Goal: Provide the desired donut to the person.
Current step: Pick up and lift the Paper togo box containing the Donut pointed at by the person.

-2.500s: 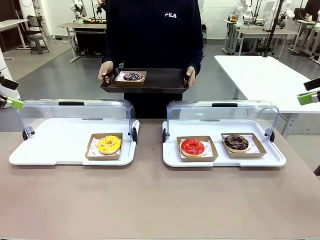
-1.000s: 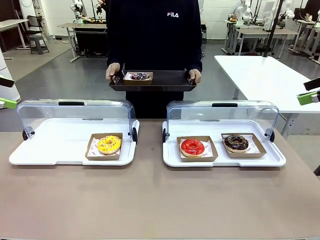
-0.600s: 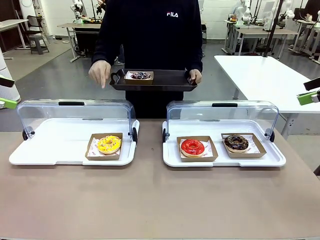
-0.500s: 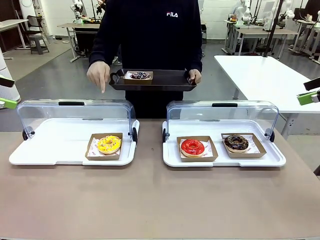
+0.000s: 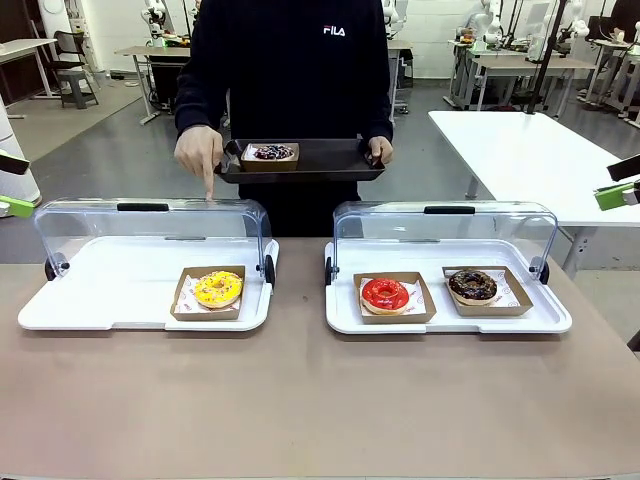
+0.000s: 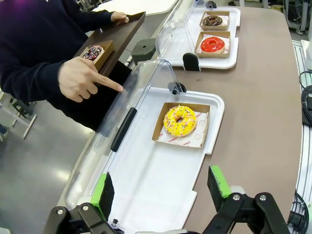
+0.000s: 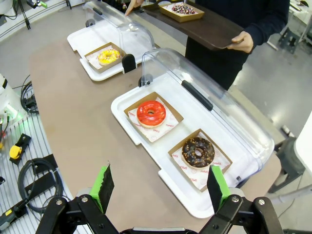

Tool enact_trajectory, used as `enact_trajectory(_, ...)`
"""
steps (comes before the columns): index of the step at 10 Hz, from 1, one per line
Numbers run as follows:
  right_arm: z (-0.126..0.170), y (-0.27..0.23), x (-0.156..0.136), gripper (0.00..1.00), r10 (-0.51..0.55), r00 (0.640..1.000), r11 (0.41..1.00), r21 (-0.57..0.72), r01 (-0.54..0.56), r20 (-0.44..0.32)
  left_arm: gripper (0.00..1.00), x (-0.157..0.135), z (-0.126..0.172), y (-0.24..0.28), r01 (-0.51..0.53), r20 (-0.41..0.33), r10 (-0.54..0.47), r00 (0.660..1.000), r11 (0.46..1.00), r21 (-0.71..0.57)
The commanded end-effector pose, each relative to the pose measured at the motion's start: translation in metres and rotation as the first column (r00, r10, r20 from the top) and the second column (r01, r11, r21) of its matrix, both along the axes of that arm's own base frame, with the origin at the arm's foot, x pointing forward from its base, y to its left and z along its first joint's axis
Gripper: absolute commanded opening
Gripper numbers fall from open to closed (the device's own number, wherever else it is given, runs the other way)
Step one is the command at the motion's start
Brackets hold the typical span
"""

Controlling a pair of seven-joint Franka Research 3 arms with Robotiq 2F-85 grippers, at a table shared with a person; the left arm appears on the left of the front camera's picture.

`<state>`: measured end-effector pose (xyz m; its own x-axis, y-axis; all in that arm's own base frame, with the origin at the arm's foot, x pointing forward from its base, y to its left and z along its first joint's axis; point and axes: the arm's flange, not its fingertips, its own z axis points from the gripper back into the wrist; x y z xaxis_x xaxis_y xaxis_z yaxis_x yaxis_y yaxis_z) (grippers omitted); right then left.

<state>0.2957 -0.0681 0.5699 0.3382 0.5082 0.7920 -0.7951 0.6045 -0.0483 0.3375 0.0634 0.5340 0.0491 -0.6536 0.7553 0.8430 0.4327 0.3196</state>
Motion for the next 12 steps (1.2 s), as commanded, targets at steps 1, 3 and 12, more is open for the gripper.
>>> enact_trajectory(1, -0.0026, 0.0012, 0.0015, 1.0, 0.012, 1.0, 1.0, 0.017, -0.012, 0.008, 1.0, 0.0009, -0.0002, -0.0006, -0.004, -0.004, 0.004, 1.0, 1.0, -0.01)
enact_trajectory(3, -0.0026, 0.0012, 0.0015, 1.0, 0.012, 1.0, 1.0, 0.017, -0.012, 0.008, 1.0, 0.0009, -0.0002, -0.0006, -0.004, -0.004, 0.004, 1.0, 1.0, -0.01)
enact_trajectory(12, -0.0026, 0.0012, 0.0015, 1.0, 0.012, 1.0, 1.0, 0.017, -0.012, 0.008, 1.0, 0.0009, -0.0002, -0.0006, -0.004, -0.004, 0.004, 1.0, 1.0, -0.01)
